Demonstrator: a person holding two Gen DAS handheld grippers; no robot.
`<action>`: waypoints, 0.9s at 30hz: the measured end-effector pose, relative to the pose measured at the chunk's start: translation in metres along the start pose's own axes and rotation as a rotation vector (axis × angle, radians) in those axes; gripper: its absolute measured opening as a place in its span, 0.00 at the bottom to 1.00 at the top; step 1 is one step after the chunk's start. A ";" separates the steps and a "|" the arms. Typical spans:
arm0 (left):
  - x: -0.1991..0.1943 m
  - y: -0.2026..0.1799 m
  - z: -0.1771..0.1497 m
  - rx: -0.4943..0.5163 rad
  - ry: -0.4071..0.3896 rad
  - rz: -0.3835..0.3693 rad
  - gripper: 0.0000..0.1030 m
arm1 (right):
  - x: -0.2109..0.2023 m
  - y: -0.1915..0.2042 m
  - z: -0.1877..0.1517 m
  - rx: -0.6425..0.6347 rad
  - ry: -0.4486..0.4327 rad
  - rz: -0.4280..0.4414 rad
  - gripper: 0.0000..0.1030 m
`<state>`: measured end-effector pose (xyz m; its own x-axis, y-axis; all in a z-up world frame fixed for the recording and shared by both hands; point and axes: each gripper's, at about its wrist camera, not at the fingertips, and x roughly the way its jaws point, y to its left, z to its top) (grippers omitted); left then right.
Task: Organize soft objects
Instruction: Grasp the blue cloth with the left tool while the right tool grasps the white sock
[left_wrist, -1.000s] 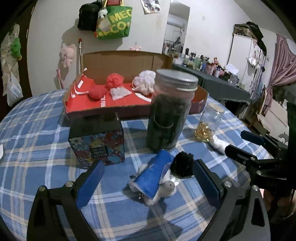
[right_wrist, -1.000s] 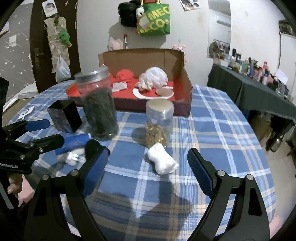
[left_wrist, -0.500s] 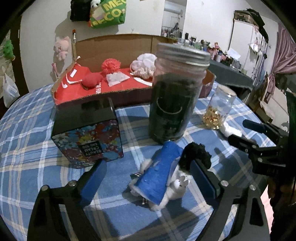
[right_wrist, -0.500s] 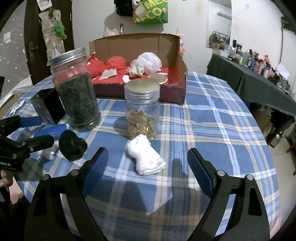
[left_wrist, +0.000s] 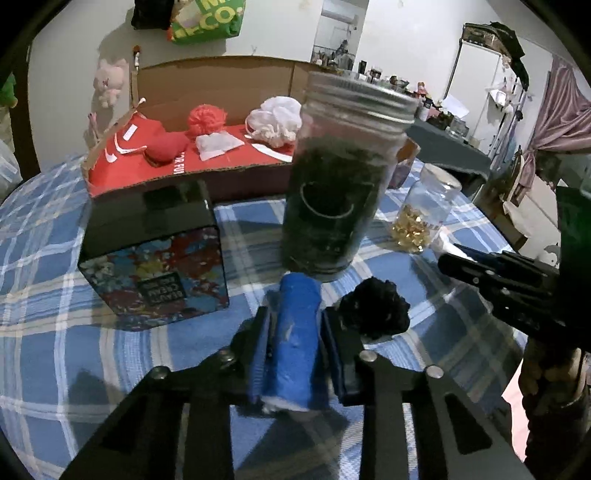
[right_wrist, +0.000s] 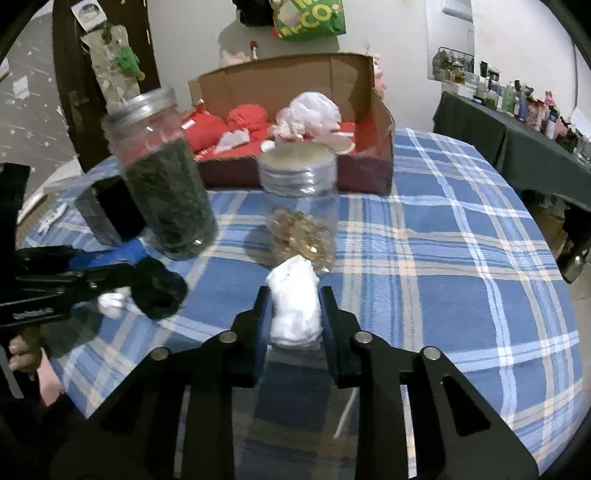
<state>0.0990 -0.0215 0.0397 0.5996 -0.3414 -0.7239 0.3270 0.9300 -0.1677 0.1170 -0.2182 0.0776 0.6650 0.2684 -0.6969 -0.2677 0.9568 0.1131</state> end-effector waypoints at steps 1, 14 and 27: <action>-0.001 0.000 0.001 -0.008 -0.003 -0.004 0.24 | -0.004 0.002 0.000 0.002 -0.016 0.010 0.23; -0.018 -0.008 0.010 -0.001 -0.054 -0.043 0.22 | -0.016 0.049 0.013 -0.052 -0.077 0.133 0.23; -0.022 -0.006 0.016 -0.002 -0.065 -0.047 0.22 | -0.009 0.063 0.016 -0.078 -0.067 0.163 0.23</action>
<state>0.0956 -0.0217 0.0667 0.6295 -0.3924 -0.6706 0.3541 0.9131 -0.2019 0.1052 -0.1587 0.1022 0.6524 0.4286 -0.6251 -0.4270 0.8892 0.1641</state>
